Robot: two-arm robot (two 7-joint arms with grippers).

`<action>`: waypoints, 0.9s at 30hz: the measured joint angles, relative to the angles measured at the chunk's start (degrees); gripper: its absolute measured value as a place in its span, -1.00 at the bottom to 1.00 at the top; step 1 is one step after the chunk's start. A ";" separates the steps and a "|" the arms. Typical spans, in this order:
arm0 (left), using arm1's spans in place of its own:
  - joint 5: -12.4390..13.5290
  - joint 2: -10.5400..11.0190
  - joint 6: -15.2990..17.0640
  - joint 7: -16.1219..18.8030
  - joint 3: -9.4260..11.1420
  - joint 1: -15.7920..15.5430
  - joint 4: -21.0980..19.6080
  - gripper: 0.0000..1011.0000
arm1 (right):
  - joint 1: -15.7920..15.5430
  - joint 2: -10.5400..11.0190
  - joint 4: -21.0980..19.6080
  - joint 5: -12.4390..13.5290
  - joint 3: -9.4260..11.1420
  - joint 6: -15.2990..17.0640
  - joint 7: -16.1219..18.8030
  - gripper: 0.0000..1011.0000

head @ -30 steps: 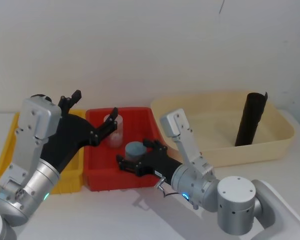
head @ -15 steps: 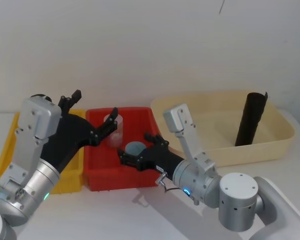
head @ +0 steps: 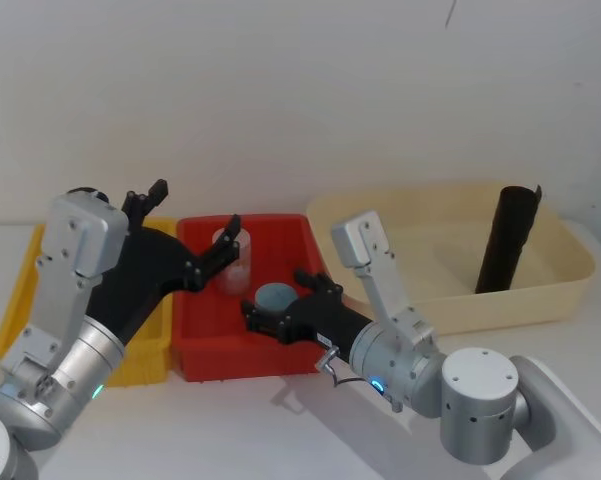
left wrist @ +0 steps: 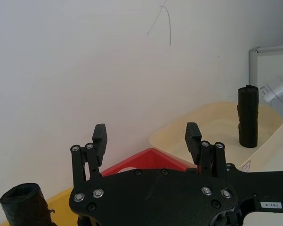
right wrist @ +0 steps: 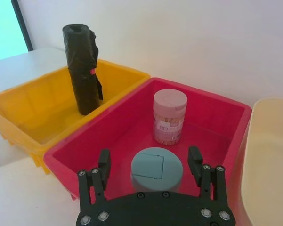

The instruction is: Pick up the garbage bag with the one hand and transfer it to the other hand.

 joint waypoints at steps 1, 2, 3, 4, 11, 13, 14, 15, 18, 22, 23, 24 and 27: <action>0.00 0.00 0.00 0.00 0.00 0.00 0.00 0.98 | 0.12 -0.04 0.32 -0.03 -0.01 -0.07 -0.01 0.98; 0.00 0.00 0.00 0.00 0.00 0.00 0.00 0.98 | 0.18 -0.06 0.45 -0.05 -0.01 -0.13 -0.01 0.98; 0.00 0.00 0.00 0.00 0.00 0.00 0.00 0.98 | 0.24 -0.07 0.58 -0.06 -0.01 -0.16 -0.01 0.98; 0.00 0.00 0.00 0.00 0.00 0.00 0.00 0.98 | 0.37 -0.11 0.87 -0.09 -0.01 -0.22 -0.01 0.98; 0.00 0.00 0.00 0.00 0.00 0.00 0.00 0.98 | 0.76 -0.20 1.74 -0.25 -0.03 -0.45 0.13 0.98; 0.00 0.00 0.00 0.00 0.00 0.00 0.00 0.98 | 0.85 -0.20 1.91 -0.28 -0.08 -0.51 0.25 0.98; 0.00 0.00 0.00 0.00 0.00 0.00 0.00 0.98 | 0.91 -0.18 2.05 -0.30 -0.15 -0.58 0.36 0.98; 0.00 0.00 0.00 0.00 0.00 0.00 0.00 0.98 | 0.95 -0.17 2.11 -0.32 -0.20 -0.60 0.43 0.98; 0.00 0.00 0.00 0.00 0.00 0.00 0.00 0.98 | 1.10 -0.04 2.30 -0.38 -0.37 -0.62 0.79 0.98; 0.00 0.00 0.00 0.00 0.00 0.00 0.00 0.98 | 1.28 0.16 2.45 -0.41 -0.61 -0.61 1.17 0.87; 0.00 0.00 0.00 0.00 0.00 0.00 0.00 0.98 | 1.36 0.25 2.50 -0.41 -0.71 -0.59 1.30 0.82; 0.00 0.00 0.00 0.00 0.00 0.00 0.00 0.98 | 1.39 0.30 2.52 -0.41 -0.75 -0.57 1.37 0.80; 0.00 0.00 0.00 0.00 0.00 0.00 0.00 0.98 | 1.48 0.39 2.57 -0.38 -0.87 -0.47 1.53 0.63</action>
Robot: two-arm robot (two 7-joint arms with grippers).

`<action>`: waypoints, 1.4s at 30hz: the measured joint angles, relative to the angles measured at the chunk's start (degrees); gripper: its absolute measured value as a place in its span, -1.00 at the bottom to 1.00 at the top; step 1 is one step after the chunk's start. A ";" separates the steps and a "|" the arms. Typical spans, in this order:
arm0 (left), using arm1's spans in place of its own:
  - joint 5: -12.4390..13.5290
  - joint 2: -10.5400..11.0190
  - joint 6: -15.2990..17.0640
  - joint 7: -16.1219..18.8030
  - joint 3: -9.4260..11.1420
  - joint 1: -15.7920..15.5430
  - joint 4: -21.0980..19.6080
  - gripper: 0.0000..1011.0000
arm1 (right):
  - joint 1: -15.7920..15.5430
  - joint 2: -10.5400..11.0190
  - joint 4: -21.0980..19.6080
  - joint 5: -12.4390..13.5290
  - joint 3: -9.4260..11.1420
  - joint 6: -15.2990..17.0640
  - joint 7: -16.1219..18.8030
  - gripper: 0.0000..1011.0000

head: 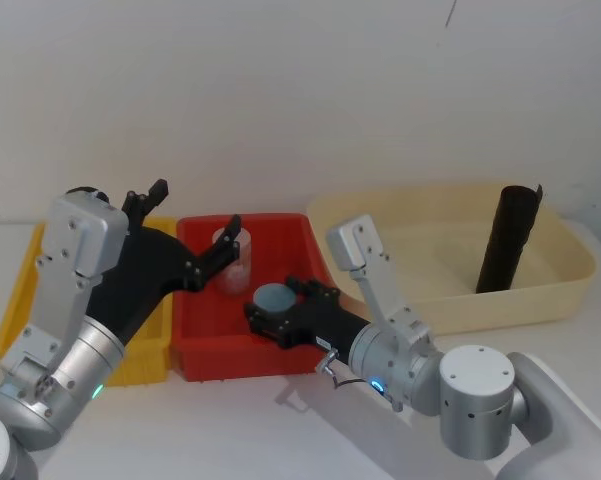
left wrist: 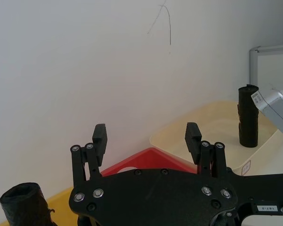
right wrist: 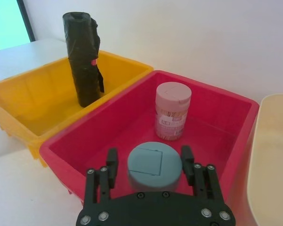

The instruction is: Pick up the garbage bag with the one hand and transfer it to the other hand.

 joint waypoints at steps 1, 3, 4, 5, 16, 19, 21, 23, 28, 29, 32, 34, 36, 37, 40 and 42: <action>0.00 0.00 0.00 0.00 0.00 0.00 0.00 0.98 | 0.02 0.02 0.01 0.01 -0.01 0.04 0.01 0.61; 0.00 0.00 0.00 0.00 0.00 0.00 0.00 0.98 | 0.07 0.03 0.04 0.11 -0.02 0.13 0.01 0.46; 0.00 0.00 0.00 0.00 0.00 0.00 0.00 0.98 | 0.07 0.03 0.06 0.15 -0.02 0.16 0.01 0.42; 0.00 0.00 0.00 0.00 0.00 0.00 0.00 0.98 | 0.08 0.03 0.07 0.19 -0.01 0.19 0.00 0.38; 0.00 0.00 0.00 0.00 0.00 0.00 0.00 0.98 | 0.50 -0.39 0.07 1.41 0.80 0.00 -0.46 0.28; 0.00 0.00 0.00 0.00 0.00 0.00 0.00 0.98 | 0.86 -0.71 -0.26 2.01 1.39 -0.58 -0.73 0.28; 0.00 0.00 0.00 0.00 0.00 0.00 0.00 0.98 | 1.20 -1.02 -0.57 2.47 1.96 -1.10 -0.98 0.28; 0.00 0.00 0.00 0.00 0.00 0.00 0.00 0.98 | 1.40 -1.18 -0.72 2.79 2.29 -1.47 -1.23 0.28; 0.00 0.00 0.00 0.00 -0.01 0.00 0.00 0.98 | 2.79 -2.00 -1.13 3.94 4.12 -3.19 -2.48 0.28; 0.01 0.00 0.00 0.00 0.00 0.00 0.00 0.98 | 3.00 -2.10 -1.13 4.12 4.39 -3.51 -2.75 0.28; 0.00 0.00 0.00 0.00 0.00 0.00 0.00 0.98 | 3.92 -2.43 -0.94 4.46 5.42 -4.51 -3.64 0.28; 0.01 0.00 0.00 0.00 0.00 0.00 0.00 0.98 | 4.75 -2.61 -0.44 4.60 6.36 -5.31 -4.42 0.28; 0.01 0.00 0.00 0.00 0.00 0.00 0.00 0.98 | 5.24 -2.67 -0.05 4.61 6.88 -5.73 -4.89 0.28; 0.01 0.00 0.00 0.00 0.00 0.00 0.00 0.98 | 5.61 -2.68 0.26 4.61 7.23 -5.95 -5.17 0.28; 0.00 0.00 0.00 0.00 0.00 0.00 0.00 0.98 | 6.68 -2.61 1.25 4.46 8.14 -6.78 -6.12 0.28; 0.00 0.00 0.00 0.00 0.00 0.00 0.00 0.98 | 7.47 -2.36 2.29 3.98 8.72 -7.34 -6.83 0.28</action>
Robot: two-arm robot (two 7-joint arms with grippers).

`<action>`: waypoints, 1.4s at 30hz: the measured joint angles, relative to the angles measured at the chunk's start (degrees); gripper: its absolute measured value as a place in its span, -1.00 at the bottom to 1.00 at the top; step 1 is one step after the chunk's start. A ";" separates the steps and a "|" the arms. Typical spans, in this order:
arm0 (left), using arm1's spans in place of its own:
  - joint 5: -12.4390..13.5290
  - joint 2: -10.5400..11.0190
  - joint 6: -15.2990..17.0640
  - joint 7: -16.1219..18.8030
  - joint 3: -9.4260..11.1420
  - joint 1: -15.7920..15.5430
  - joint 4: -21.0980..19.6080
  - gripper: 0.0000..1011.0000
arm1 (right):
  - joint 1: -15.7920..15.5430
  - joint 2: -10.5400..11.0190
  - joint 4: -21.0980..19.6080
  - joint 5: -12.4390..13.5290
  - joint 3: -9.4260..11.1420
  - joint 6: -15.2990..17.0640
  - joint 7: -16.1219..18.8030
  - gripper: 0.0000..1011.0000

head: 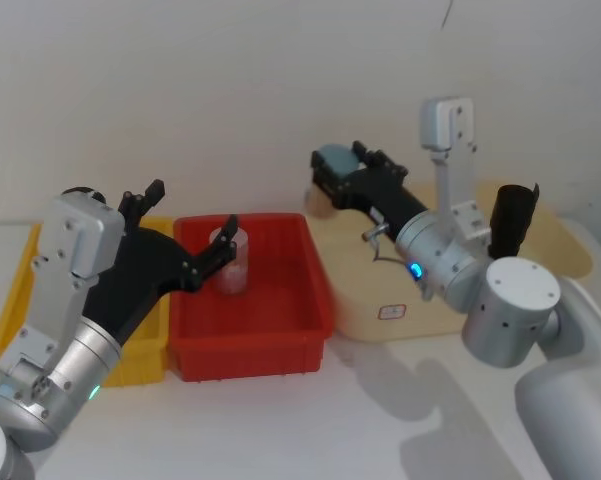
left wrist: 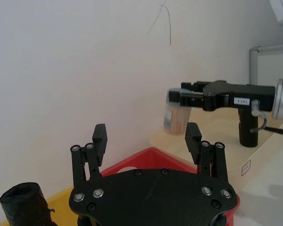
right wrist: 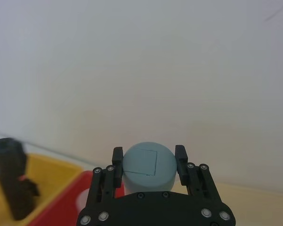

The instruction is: Pick up the garbage bag with the one hand and transfer it to the other hand.

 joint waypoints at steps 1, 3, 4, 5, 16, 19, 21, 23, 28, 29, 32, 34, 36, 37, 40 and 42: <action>0.00 0.00 0.00 0.00 0.00 0.00 0.00 0.98 | 0.50 0.22 0.59 -0.39 0.28 -0.29 -0.36 0.28; 0.00 -0.01 0.00 0.00 0.00 0.00 0.00 0.98 | 0.94 0.48 1.18 -0.91 0.47 -0.58 -0.65 0.28; 0.00 0.00 0.00 0.00 0.00 0.00 0.00 0.98 | 1.13 0.62 1.50 -1.14 0.54 -0.68 -0.79 0.28; 0.00 0.00 0.00 0.00 0.00 0.00 0.00 0.98 | 1.56 0.94 2.27 -1.59 0.63 -0.88 -0.99 0.28; 0.00 0.00 0.00 0.00 0.00 0.00 0.00 0.98 | 3.82 3.63 7.42 -5.50 0.15 -1.51 -1.11 0.28; 0.00 0.00 0.00 0.00 0.00 0.00 0.00 0.98 | 4.45 4.65 9.43 -6.73 -0.39 -1.52 -0.66 0.28; 0.00 0.00 0.00 0.00 0.00 0.00 0.00 0.98 | 4.66 5.04 10.22 -7.27 -0.62 -1.52 -0.36 0.28; 0.00 0.00 0.00 0.00 0.00 0.00 0.00 0.98 | 4.94 5.69 11.55 -8.05 -0.97 -1.52 0.19 0.28; 0.00 0.00 0.00 0.00 0.00 0.00 0.00 0.98 | 5.26 6.89 13.59 -9.38 -1.61 -1.71 1.55 0.38; 0.00 0.00 0.00 0.00 0.00 0.00 0.00 0.98 | 5.28 7.04 13.78 -9.57 -1.69 -1.77 1.77 0.41; 0.00 0.00 0.00 0.00 0.00 0.00 0.00 0.98 | 5.29 7.51 14.38 -10.07 -1.90 -1.85 2.36 0.57; 0.00 0.00 0.00 0.00 0.00 0.00 0.00 0.98 | 5.29 7.81 14.69 -10.33 -1.95 -1.90 2.71 0.71; 0.00 0.00 0.00 0.00 0.00 0.00 0.00 0.98 | 5.21 8.00 14.80 -10.43 -1.89 -2.01 2.93 0.84; 0.00 0.00 0.00 0.00 0.00 0.00 0.00 0.98 | 5.21 8.00 14.80 -10.43 -1.89 -2.01 2.93 0.86; 0.00 0.00 0.00 0.00 0.00 0.00 0.00 0.98 | 4.85 8.17 14.62 -10.39 -1.44 -2.37 3.27 0.98; 0.00 0.00 0.00 0.00 0.00 0.00 0.00 0.98 | 4.64 8.19 14.25 -10.26 -1.13 -2.54 3.39 0.98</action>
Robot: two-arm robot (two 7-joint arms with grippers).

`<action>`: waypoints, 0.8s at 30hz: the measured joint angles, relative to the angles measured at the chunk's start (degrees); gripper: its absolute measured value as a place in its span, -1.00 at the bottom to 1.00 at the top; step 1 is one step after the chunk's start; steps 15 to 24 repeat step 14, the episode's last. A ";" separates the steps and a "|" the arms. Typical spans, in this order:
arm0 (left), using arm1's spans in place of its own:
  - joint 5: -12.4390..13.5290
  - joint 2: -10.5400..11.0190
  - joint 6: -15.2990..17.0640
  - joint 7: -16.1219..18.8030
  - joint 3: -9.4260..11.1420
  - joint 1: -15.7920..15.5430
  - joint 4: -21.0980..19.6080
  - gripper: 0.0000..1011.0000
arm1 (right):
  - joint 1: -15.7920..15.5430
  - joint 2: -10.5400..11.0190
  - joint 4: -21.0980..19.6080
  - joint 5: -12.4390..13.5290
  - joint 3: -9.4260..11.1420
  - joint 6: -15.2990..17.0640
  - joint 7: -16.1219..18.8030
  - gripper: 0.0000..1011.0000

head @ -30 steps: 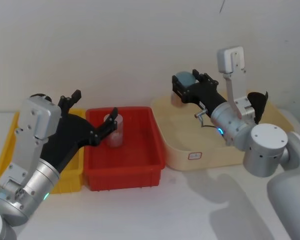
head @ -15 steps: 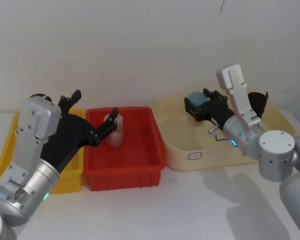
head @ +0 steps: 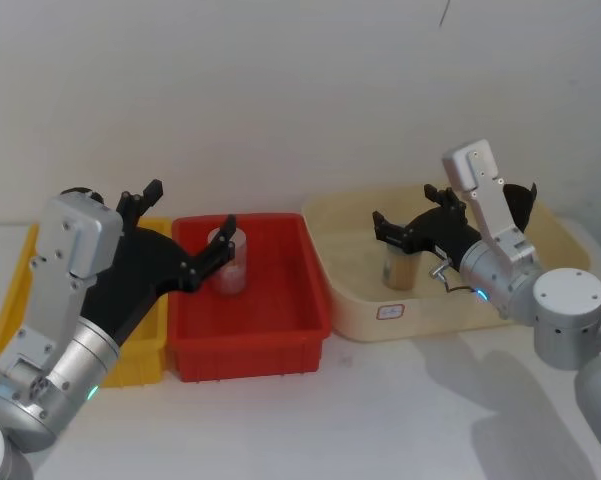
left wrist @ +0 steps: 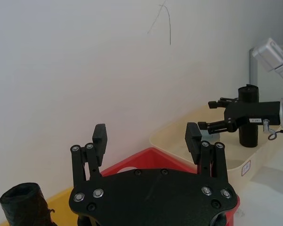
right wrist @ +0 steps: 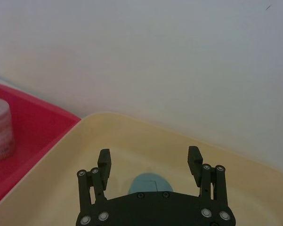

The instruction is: Pick up the garbage bag with the one hand and transfer it to the other hand.

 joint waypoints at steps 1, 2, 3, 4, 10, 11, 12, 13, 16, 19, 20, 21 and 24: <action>0.00 0.00 0.00 0.00 0.00 0.00 0.00 0.98 | -0.21 0.01 -0.40 0.28 0.32 -0.20 0.18 0.98; 0.00 0.00 0.00 0.00 0.00 0.00 0.00 0.98 | -0.35 0.01 -0.68 0.50 0.50 -0.31 0.36 0.98; 0.00 0.00 0.00 0.00 0.00 0.00 0.00 0.98 | -0.49 0.01 -0.98 0.70 0.67 -0.40 0.48 0.98; 0.00 0.00 0.00 0.00 0.00 0.00 0.00 0.98 | -0.88 0.01 -1.79 1.20 1.07 -0.61 0.86 0.98; 0.00 0.00 0.00 0.00 0.00 0.00 0.00 0.98 | -2.32 0.18 -5.06 2.97 2.06 -1.08 2.43 0.98; 0.00 0.00 0.00 0.00 0.00 0.00 0.00 0.98 | -2.85 0.22 -6.25 3.44 2.31 -1.13 2.83 0.98; 0.00 0.00 0.00 0.00 0.00 0.00 0.00 0.98 | -3.08 0.25 -6.75 3.73 2.43 -1.16 3.06 0.98; 0.00 0.00 0.00 0.00 0.00 0.00 0.00 0.98 | -3.30 0.28 -7.24 3.94 2.54 -1.17 3.20 0.98; 0.00 0.00 0.00 0.00 0.00 0.00 0.00 0.98 | -3.64 0.32 -8.07 4.35 2.72 -1.22 3.52 0.98; 0.00 0.00 0.00 0.00 0.00 0.00 0.00 0.98 | -3.64 0.32 -8.07 4.35 2.72 -1.22 3.52 0.98; 0.00 0.00 0.00 0.00 0.00 0.00 0.00 0.98 | -3.64 0.32 -8.07 4.35 2.72 -1.22 3.52 0.98; 0.00 0.00 0.00 0.00 0.00 0.00 0.00 0.98 | -3.64 0.32 -8.07 4.35 2.72 -1.22 3.52 0.98; 0.00 0.00 0.00 0.00 0.00 0.00 0.00 0.98 | -3.64 0.32 -8.07 4.35 2.72 -1.22 3.52 0.98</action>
